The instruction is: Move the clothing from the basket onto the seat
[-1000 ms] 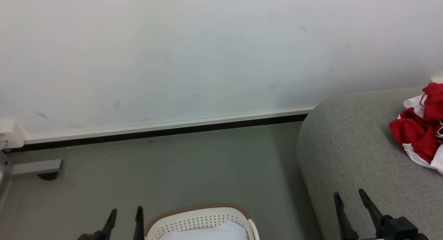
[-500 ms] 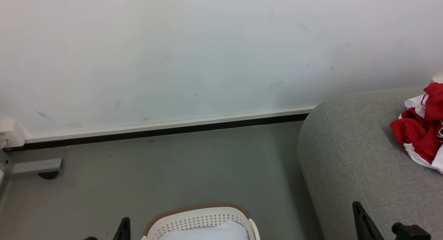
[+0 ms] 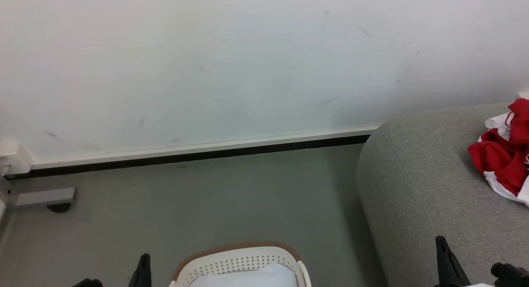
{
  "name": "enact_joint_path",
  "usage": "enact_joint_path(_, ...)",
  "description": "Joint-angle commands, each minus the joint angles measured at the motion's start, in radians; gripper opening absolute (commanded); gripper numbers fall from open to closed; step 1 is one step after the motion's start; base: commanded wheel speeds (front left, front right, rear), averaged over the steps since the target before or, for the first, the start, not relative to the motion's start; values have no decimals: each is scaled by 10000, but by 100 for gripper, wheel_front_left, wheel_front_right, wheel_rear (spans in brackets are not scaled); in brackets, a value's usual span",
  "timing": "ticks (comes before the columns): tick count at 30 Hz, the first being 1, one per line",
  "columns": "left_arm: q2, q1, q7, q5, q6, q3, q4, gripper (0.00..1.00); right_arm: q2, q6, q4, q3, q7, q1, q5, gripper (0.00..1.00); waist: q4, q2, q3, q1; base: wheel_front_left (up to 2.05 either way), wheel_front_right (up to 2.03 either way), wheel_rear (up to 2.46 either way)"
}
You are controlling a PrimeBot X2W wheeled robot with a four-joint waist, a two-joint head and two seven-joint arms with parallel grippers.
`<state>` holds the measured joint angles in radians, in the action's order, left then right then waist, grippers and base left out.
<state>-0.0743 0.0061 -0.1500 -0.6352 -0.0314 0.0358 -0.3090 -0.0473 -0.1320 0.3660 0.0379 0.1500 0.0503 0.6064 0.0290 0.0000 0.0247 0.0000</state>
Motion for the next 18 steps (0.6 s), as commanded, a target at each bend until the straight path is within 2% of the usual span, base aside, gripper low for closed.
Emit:
enact_joint_path(1, -22, -238, 46, -299, -54, -91, 171, 0, -24, 5, -191, -72, -60, 266, 289, 0, -2, 0, -2, 0, 0, 0, 0)
enact_joint_path(18, 41, -483, 679, -2607, -291, -438, 295, 0, -30, 8, -455, -427, -691, 372, 2663, 0, -51, 0, -49, 0, 0, 0, 0)
